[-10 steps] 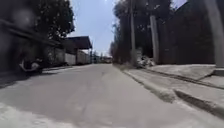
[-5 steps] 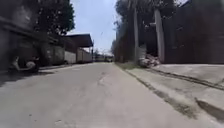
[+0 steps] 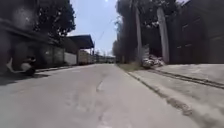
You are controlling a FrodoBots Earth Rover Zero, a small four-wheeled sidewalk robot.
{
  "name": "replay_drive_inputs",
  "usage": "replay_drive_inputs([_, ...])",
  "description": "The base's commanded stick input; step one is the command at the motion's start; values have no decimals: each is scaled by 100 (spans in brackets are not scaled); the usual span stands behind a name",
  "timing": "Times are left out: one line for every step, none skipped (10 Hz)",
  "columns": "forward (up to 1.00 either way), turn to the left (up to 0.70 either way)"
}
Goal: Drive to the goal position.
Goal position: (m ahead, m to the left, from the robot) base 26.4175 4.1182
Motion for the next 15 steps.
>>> replay_drive_inputs([100, 0])
replay_drive_inputs([100, 0])
replay_drive_inputs([100, 0])
replay_drive_inputs([100, 0])
replay_drive_inputs([100, 0])
replay_drive_inputs([100, -6])
replay_drive_inputs([100, -27])
replay_drive_inputs([100, -40])
replay_drive_inputs([100, -40])
replay_drive_inputs([100, -40])
replay_drive_inputs([100, -6])
replay_drive_inputs([100, 0])
replay_drive_inputs([100, 0])
replay_drive_inputs([100, 0])
replay_drive_inputs([100, 0])
